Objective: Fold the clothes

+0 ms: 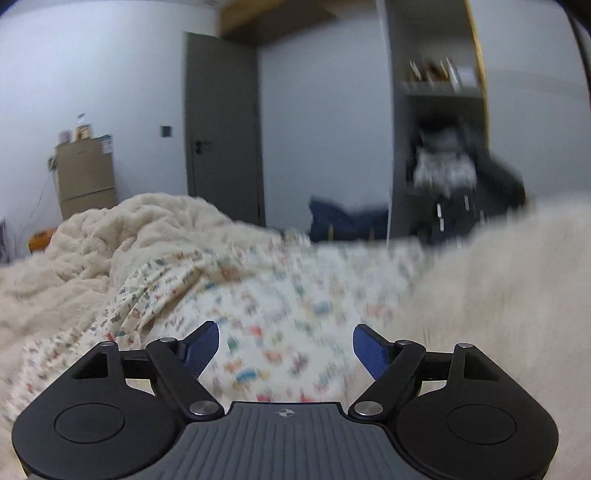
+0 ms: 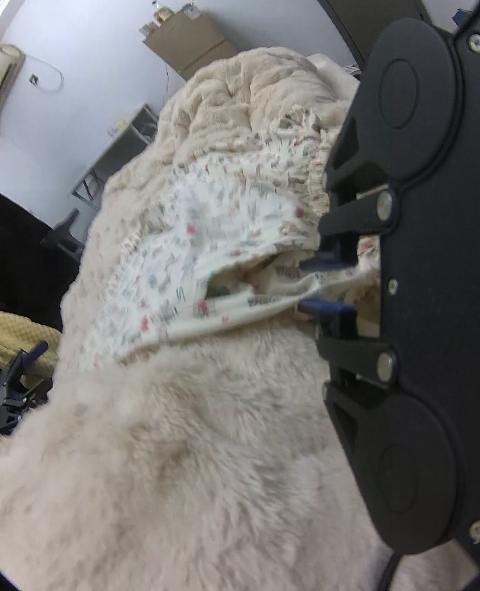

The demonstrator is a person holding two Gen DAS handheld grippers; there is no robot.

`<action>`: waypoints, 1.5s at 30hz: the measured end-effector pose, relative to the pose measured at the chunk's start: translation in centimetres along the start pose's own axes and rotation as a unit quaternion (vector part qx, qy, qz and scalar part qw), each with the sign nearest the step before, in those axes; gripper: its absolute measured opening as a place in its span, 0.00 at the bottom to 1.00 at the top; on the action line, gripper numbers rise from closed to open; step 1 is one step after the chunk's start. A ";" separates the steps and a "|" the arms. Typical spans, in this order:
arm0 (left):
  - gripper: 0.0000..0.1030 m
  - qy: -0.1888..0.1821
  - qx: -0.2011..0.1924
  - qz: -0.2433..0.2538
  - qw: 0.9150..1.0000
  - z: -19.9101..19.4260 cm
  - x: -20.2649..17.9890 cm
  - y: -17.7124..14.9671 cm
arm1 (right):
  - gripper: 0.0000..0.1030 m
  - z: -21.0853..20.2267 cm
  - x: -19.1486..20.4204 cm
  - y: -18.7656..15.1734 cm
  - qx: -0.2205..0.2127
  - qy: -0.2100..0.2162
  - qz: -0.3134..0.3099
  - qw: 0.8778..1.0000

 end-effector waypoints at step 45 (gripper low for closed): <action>0.80 0.121 0.088 -0.284 0.947 17.2 12.9 -3.5 | 0.56 15.4 -22.9 6.1 -0.094 -0.142 0.507 0.845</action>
Point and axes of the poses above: each gripper's, at about its wrist camera, not at the fingertips, and z roughly the way its jaws point, x to its left, y to its top, the point moved 9 cm from there along z, roughly the way its jaws point, and after that the axes turned 15 degrees about z, right-handed, at the moved point
